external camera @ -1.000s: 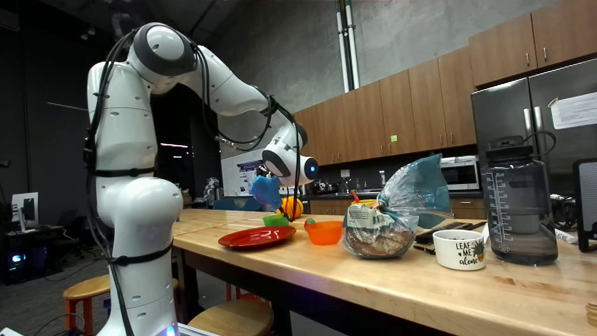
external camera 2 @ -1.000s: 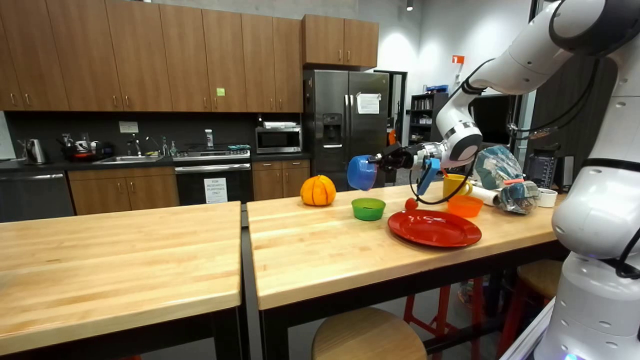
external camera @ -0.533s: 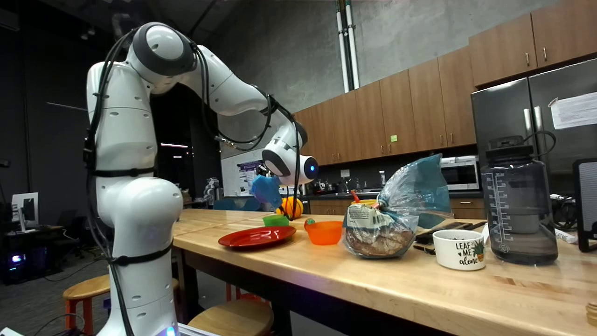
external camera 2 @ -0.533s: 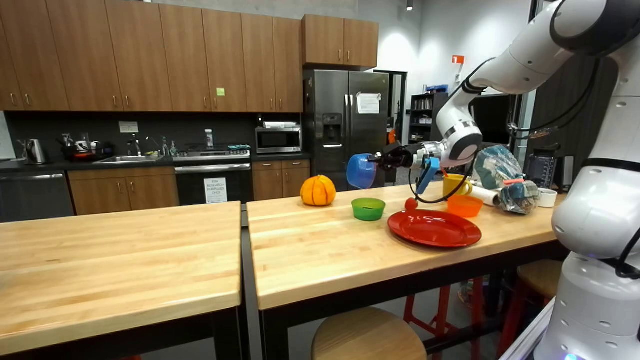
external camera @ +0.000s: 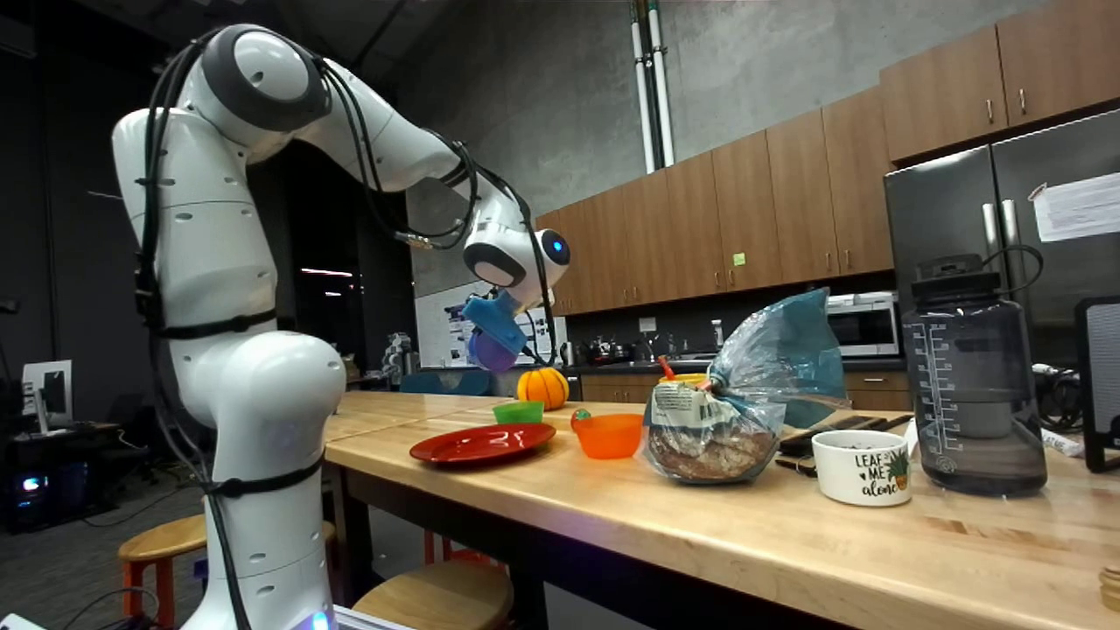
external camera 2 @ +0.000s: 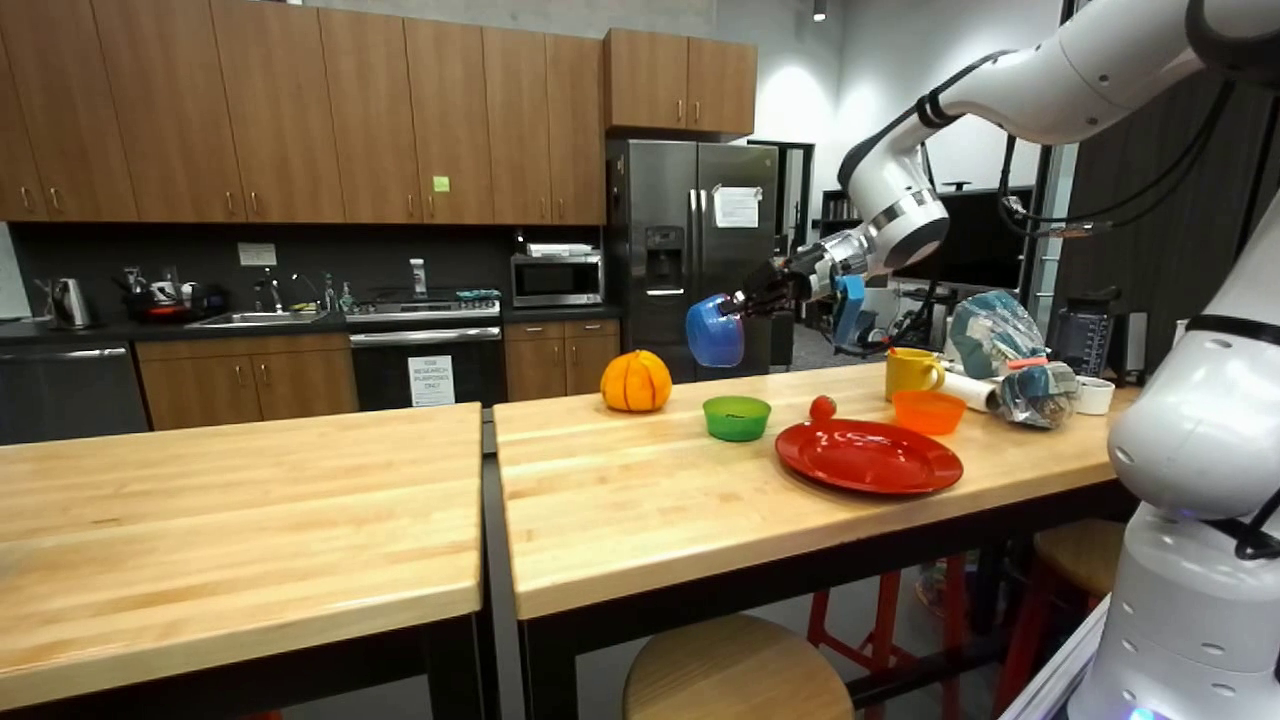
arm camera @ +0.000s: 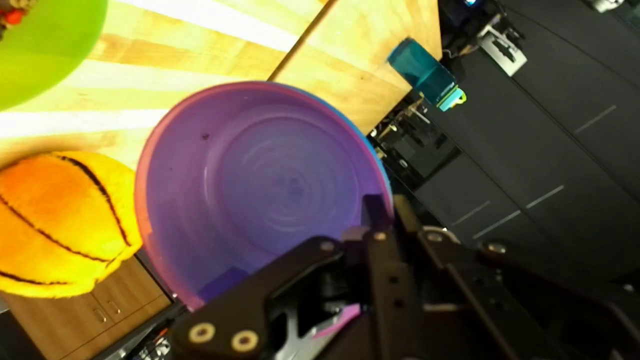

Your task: Pour the contents from the left bowl to the right bowl

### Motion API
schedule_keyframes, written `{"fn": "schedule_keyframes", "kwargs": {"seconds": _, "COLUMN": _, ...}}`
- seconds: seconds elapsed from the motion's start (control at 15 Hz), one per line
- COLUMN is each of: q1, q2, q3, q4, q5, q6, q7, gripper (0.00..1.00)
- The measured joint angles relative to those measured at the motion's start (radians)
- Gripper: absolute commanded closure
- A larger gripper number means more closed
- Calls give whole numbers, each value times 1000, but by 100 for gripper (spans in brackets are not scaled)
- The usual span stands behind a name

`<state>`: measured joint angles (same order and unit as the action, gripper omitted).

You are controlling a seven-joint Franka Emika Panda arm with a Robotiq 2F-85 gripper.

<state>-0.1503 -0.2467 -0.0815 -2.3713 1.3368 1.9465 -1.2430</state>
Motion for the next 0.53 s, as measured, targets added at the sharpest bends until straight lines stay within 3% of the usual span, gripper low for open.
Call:
{"fn": "schedule_keyframes", "kwargs": {"seconds": 0.27, "q1": 68, "q2": -44, "q3": 120, "q4": 50, "q5": -202, "q6": 177, "q7": 204, "gripper": 98}}
{"fn": "schedule_keyframes", "kwargs": {"seconds": 0.53, "q1": 149, "q2": -42, "q3": 222, "q4": 63, "q5": -478, "q6": 313, "q7": 433, "gripper": 98}}
